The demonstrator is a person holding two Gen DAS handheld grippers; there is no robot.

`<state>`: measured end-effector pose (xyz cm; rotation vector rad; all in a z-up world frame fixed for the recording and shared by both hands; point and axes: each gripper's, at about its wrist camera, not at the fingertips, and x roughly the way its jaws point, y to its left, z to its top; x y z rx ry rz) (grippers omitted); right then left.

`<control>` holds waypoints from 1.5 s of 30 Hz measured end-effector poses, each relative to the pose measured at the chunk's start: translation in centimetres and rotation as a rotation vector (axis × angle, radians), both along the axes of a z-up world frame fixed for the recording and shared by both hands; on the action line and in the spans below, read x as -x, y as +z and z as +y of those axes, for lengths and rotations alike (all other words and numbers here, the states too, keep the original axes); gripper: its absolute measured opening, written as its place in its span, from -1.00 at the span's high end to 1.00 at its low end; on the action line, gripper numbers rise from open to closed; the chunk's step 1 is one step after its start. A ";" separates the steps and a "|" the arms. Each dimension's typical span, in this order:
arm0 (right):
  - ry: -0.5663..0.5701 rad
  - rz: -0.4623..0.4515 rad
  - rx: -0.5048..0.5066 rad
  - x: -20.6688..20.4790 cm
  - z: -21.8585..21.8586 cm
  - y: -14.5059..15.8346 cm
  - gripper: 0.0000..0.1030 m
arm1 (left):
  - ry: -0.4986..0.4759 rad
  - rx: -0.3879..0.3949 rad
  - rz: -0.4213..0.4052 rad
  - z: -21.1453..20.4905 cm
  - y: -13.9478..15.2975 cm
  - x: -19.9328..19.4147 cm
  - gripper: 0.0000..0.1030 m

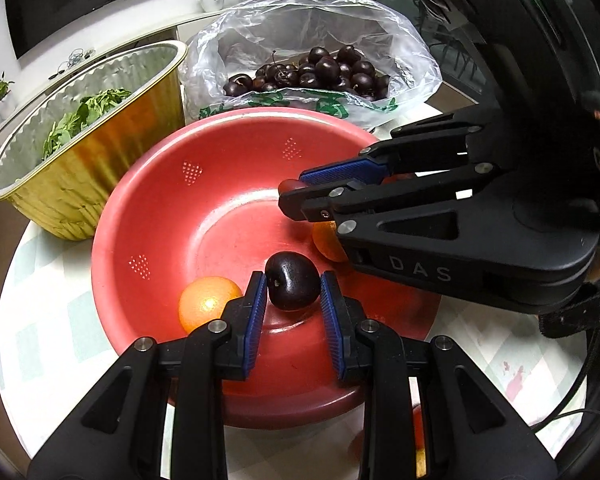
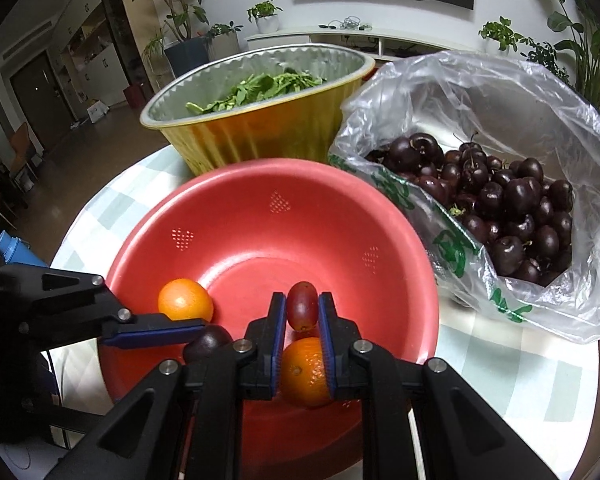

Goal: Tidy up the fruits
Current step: 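Carry the dark plum and small red plum over the red bowl, then open both tools to drop the plums into the red bowl, then move both tools back to the fruit pile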

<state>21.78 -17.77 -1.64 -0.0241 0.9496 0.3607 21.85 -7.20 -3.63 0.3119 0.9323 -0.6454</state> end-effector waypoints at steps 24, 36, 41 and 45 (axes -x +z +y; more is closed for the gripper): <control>-0.018 -0.076 -0.011 3.4 -1.1 2.9 0.19 | 0.024 0.077 -0.055 1.9 3.7 4.2 -0.56; -0.032 -0.114 -0.183 17.3 -2.9 3.4 0.03 | 0.050 0.131 -0.042 8.5 4.7 13.1 -0.78; -0.008 -0.078 -0.185 21.6 -0.9 1.4 0.03 | 0.065 0.140 -0.016 9.6 3.7 16.8 -0.78; 0.021 -0.035 -0.173 22.8 0.9 -0.1 0.03 | 0.065 0.127 -0.002 9.5 2.6 19.2 -0.78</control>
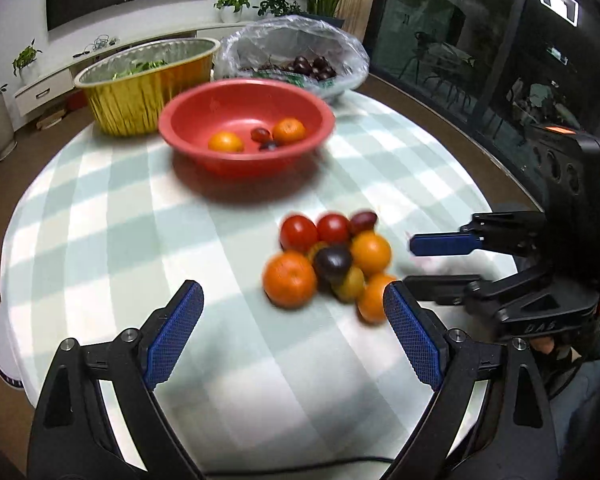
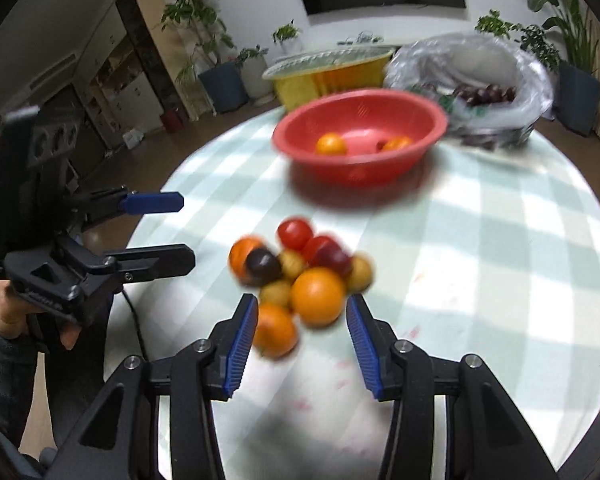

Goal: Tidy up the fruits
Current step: 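Move both tools back to the fruit pile, then grasp a tangerine with the right tool while the left tool closes on a dark plum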

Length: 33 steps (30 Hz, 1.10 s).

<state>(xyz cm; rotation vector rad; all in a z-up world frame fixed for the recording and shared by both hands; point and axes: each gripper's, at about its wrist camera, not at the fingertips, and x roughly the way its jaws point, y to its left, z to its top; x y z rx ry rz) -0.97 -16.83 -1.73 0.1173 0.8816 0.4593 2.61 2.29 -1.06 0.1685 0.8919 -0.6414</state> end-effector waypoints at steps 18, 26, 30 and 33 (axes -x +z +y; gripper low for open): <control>-0.020 0.095 0.086 0.3 3.4 -2.9 0.10 | 0.045 0.027 0.001 0.3 -0.7 0.9 -0.78; 0.014 0.081 0.070 0.2 3.4 -3.0 0.25 | -0.080 -0.018 -0.029 -2.2 0.0 -0.3 -0.78; 0.025 0.082 0.046 0.4 3.0 -3.0 0.25 | -0.231 -0.088 -0.054 -4.0 0.0 -1.2 -0.78; 0.039 0.080 0.038 0.5 2.8 -3.0 0.25 | -0.347 -0.182 -0.069 -5.5 -0.3 -1.8 -0.72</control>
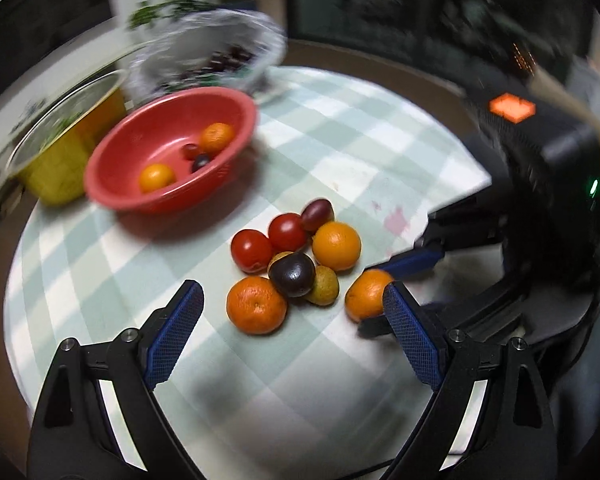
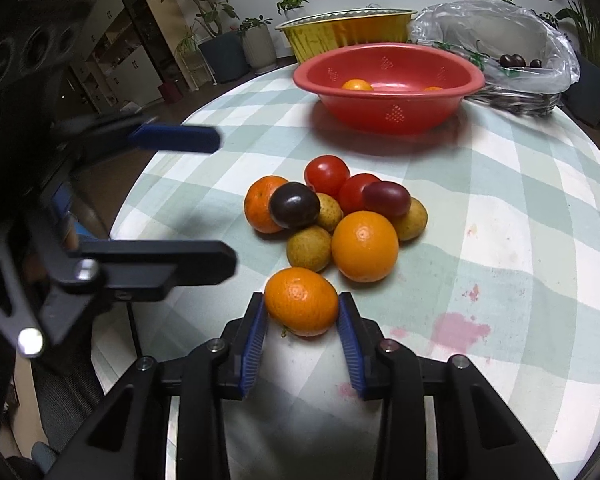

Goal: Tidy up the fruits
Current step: 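Grasp a tangerine with the right tool while the left tool closes on a dark plum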

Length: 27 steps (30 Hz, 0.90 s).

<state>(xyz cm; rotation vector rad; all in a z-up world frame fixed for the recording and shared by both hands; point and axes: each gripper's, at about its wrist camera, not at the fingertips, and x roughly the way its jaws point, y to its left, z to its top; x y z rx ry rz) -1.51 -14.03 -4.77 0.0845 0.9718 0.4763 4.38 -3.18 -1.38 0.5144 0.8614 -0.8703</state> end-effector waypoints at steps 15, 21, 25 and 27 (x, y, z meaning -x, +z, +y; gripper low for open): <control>0.007 0.040 -0.072 0.2 -1.5 -0.1 0.26 | -0.216 -0.142 -0.007 -2.5 -2.1 -0.9 0.05; 0.006 0.045 -0.084 0.2 -1.8 -0.1 0.26 | -0.200 -0.124 0.008 -2.7 -2.1 -1.6 0.21; 0.006 0.046 -0.087 0.2 -1.8 -0.1 0.26 | -0.202 -0.131 0.021 -2.8 -2.3 -1.6 0.25; 0.006 0.046 -0.087 0.2 -1.9 -0.1 0.26 | -0.197 -0.129 0.024 -2.8 -2.3 -1.6 0.26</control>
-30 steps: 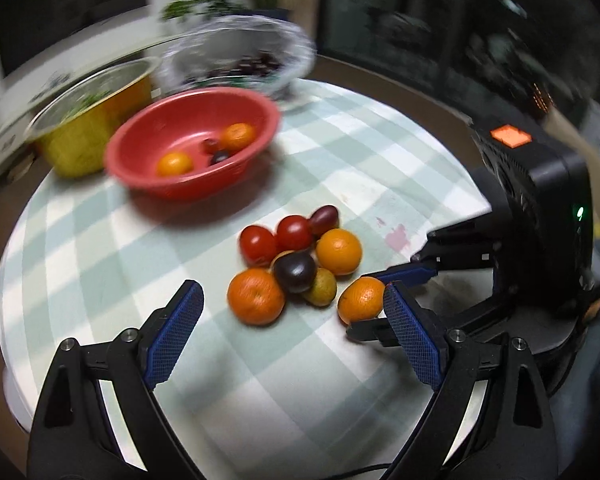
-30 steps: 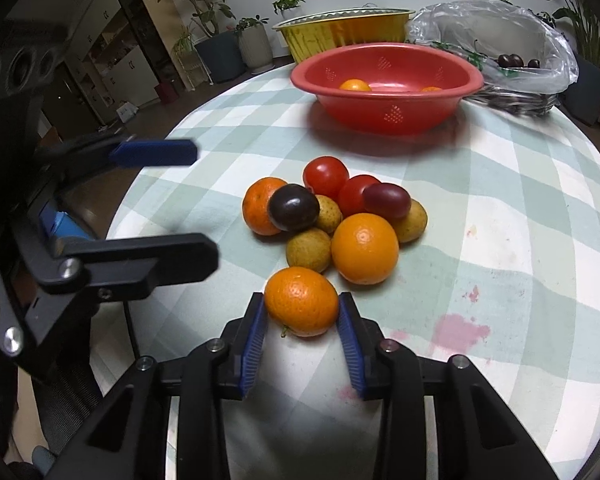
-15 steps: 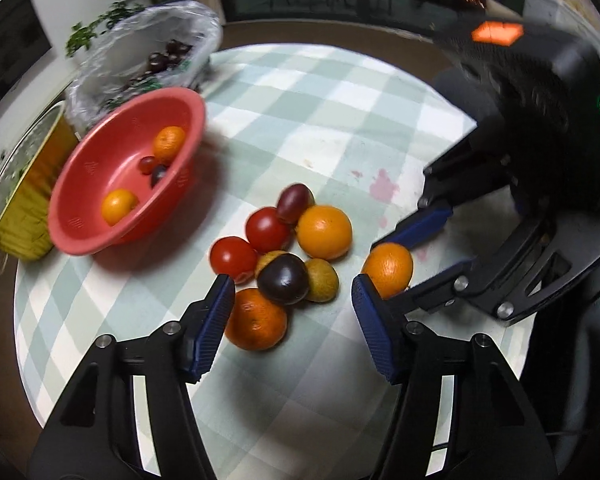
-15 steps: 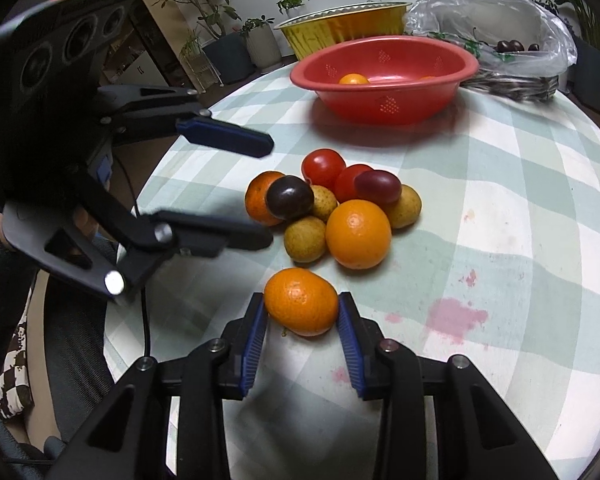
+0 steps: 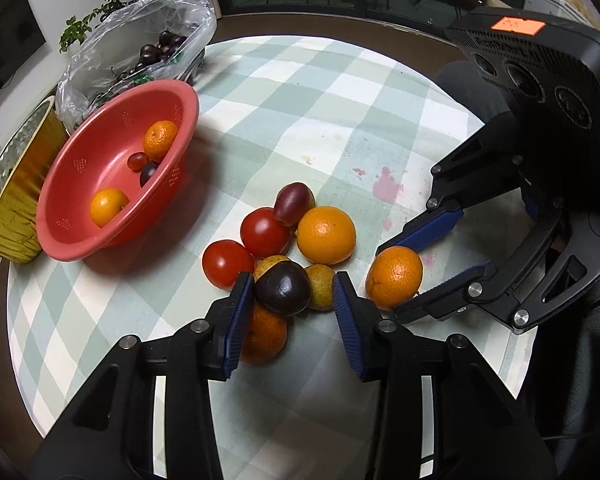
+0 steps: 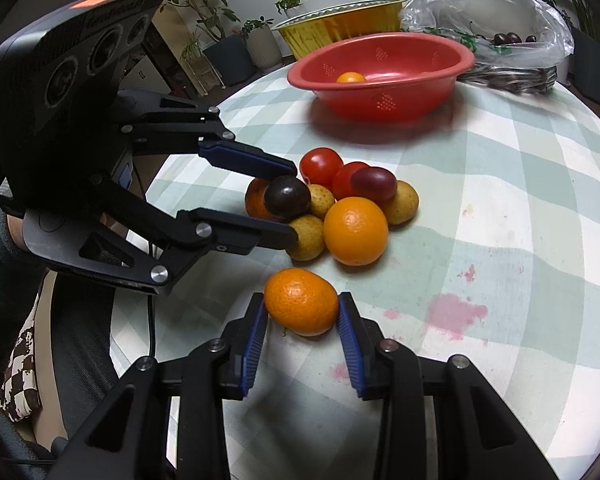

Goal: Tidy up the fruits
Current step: 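Grasp a tangerine with the right tool while the left tool closes on a dark plum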

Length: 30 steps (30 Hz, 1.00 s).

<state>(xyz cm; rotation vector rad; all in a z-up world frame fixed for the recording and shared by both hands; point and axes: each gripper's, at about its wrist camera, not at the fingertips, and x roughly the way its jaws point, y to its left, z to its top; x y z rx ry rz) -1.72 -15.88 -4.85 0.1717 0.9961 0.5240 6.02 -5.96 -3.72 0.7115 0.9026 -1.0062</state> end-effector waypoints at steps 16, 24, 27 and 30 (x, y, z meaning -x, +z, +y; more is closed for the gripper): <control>0.000 0.000 0.001 0.0 0.0 0.0 0.26 | 0.017 0.000 0.013 0.0 0.1 -0.3 0.37; -0.002 0.002 -0.001 -0.1 0.0 0.0 0.26 | 0.034 0.004 0.009 0.3 0.2 -0.4 0.51; -0.002 0.002 0.000 -0.1 0.0 0.0 0.26 | 0.037 0.005 0.001 0.2 0.2 -0.3 0.51; -0.002 0.004 -0.001 -0.1 0.0 0.0 0.26 | 0.043 0.016 0.003 0.4 0.2 -0.3 0.51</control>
